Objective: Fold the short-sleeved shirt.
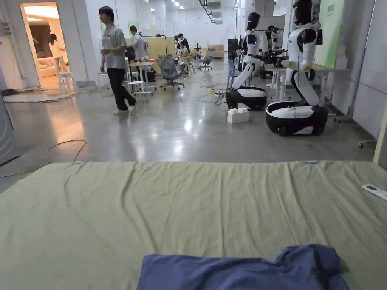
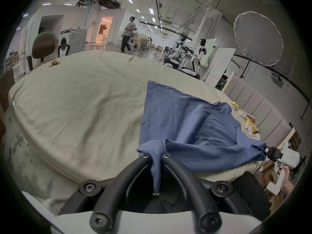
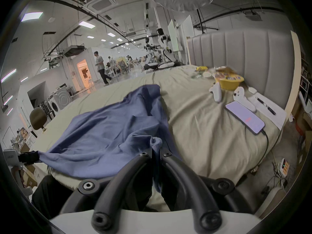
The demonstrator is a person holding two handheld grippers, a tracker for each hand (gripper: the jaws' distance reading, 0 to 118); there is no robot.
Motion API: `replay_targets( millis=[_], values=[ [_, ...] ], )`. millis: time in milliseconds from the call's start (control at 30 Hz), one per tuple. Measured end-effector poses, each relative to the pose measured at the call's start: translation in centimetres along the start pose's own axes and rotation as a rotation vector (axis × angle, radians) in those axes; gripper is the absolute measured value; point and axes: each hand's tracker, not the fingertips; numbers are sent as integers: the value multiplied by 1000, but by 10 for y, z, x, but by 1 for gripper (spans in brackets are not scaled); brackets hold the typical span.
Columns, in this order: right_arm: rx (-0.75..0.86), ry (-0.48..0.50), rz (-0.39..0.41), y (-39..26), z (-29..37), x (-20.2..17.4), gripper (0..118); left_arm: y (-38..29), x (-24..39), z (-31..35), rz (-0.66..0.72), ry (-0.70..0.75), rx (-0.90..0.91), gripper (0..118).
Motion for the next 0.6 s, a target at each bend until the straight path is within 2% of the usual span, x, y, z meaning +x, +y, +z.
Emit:
replay_targets(
  millis=[67, 100, 133, 167, 200, 233, 267, 300, 333, 367, 433, 533, 600],
  values=[
    [-17, 5, -15, -6, -4, 5, 7, -3, -1, -4, 15, -6, -19, 7],
    [-28, 6, -22, -9, -7, 4, 7, -3, -2, -6, 13, -3, -26, 16],
    [-34, 5, -17, -11, -9, 4, 8, -5, -1, -9, 0, 6, -33, 34],
    [-46, 10, -9, -13, -11, 5, 14, -6, 1, -13, -20, 19, -51, 65],
    [-55, 9, -1, -15, -12, 5, 30, -7, 4, -16, -60, 86, -73, 84],
    [-71, -6, 17, -16, -13, 5, 45, -8, 5, -18, -82, 131, -89, 84],
    [-83, -19, 27, -17, -12, 7, 53, -8, 4, -16, -87, 151, -97, 90],
    [-86, -29, 29, -19, -12, 11, 53, -8, 1, -8, -64, 120, -79, 90],
    [-78, -29, 25, -20, -10, 16, 73, -6, -1, -1, -45, 103, -53, 93],
    [-57, -29, 16, -18, -3, 19, 80, -2, 2, 11, -26, 89, -30, 93],
    [9, -9, -21, -9, 15, 21, 80, 8, 12, 34, -44, 109, 26, 93],
    [146, 8, -48, 9, 62, 2, 80, 13, 20, 71, -128, 135, 155, 93],
    [218, 28, -9, 22, 86, -18, 83, 17, 37, 99, -169, 118, 258, 93]
  ],
)
